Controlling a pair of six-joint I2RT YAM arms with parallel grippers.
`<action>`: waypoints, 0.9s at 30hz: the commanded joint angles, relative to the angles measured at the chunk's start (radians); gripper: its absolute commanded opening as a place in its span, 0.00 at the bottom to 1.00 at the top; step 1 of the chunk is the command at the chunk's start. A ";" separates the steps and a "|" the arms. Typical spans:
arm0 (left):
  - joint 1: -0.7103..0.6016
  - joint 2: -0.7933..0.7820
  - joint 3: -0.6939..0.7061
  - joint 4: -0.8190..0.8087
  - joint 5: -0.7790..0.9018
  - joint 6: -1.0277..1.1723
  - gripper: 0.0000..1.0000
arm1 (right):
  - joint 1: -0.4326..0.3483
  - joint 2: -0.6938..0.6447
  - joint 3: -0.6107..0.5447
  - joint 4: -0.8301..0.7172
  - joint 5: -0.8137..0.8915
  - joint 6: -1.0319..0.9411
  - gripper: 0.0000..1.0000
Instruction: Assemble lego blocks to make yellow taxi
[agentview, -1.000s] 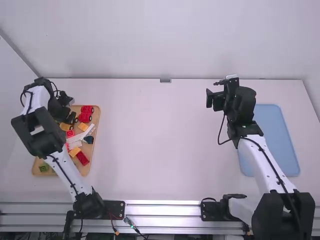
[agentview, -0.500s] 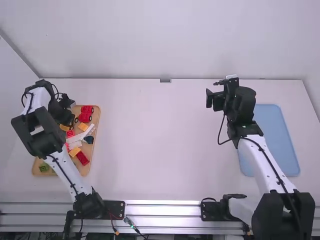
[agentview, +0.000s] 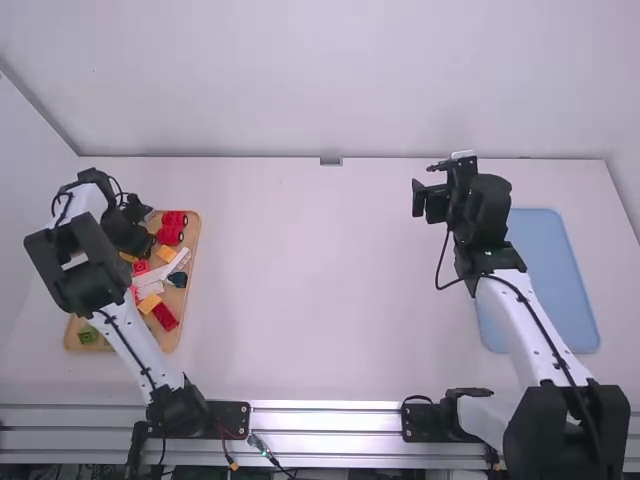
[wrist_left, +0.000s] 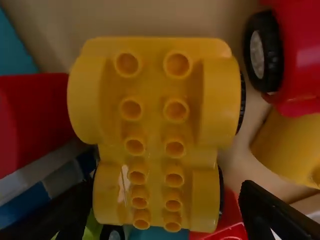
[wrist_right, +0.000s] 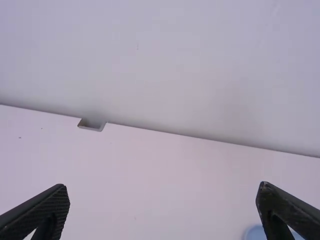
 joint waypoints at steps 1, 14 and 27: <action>0.010 0.011 -0.022 0.004 0.019 -0.014 0.79 | 0.001 0.007 0.035 -0.001 0.002 0.003 0.99; 0.011 0.010 -0.069 0.056 0.018 -0.030 0.56 | 0.001 0.007 0.035 0.000 0.001 0.003 0.99; -0.012 -0.086 0.076 -0.107 0.106 -0.158 0.42 | 0.001 0.007 0.035 -0.005 0.001 0.000 0.99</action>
